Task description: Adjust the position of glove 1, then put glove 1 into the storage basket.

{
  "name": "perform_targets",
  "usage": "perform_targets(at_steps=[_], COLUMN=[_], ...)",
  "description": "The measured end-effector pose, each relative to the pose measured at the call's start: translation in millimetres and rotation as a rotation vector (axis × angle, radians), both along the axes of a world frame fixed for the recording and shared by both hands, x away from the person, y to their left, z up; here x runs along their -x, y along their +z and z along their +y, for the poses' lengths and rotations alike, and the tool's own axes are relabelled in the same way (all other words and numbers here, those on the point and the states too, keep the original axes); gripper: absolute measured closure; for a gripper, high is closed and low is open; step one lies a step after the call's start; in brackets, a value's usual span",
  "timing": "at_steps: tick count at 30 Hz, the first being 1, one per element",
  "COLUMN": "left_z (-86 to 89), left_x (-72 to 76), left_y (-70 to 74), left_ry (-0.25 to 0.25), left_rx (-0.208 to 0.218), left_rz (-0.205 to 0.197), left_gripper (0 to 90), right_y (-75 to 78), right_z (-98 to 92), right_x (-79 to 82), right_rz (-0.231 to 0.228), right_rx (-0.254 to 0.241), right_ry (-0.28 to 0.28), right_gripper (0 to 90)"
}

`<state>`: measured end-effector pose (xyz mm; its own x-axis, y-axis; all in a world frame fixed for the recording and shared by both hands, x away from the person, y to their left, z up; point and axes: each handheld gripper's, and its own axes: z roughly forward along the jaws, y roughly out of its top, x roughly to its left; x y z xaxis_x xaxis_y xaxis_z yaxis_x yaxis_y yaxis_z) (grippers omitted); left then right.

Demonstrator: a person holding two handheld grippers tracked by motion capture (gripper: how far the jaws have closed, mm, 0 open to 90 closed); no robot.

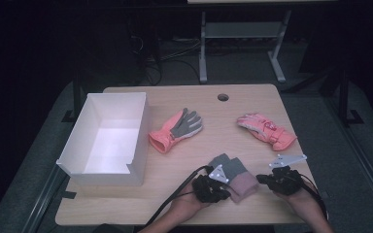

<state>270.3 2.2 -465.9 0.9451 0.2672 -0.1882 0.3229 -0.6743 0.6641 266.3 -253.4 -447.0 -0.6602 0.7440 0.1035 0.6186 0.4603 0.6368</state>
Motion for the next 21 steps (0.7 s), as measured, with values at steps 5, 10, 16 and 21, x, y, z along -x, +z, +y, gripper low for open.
perform_targets(at_steps=[5,10,16,21], left_z=[-1.9,-1.6,8.0,26.4], left_x=[-1.2,-1.0,-1.6,-12.1], left_y=[-1.2,-1.4,2.7,15.8], left_ry=[-0.001,0.007,0.023,0.081], left_rx=[0.002,0.008,-0.006,0.021], left_rz=[0.007,0.009,0.018,0.004], left_gripper=[89.8,89.8,89.8,89.8], right_y=[0.8,1.5,2.8,-3.5], right_z=[0.0,3.2,-0.8,0.2], right_x=[0.4,5.1,3.5,-2.0], right_rz=[0.009,0.03,0.014,0.033], right_rx=[-0.001,-0.026,-0.031,-0.011], right_ry=[0.011,0.069,0.044,0.041], right_gripper=[90.0,90.0,90.0,90.0])
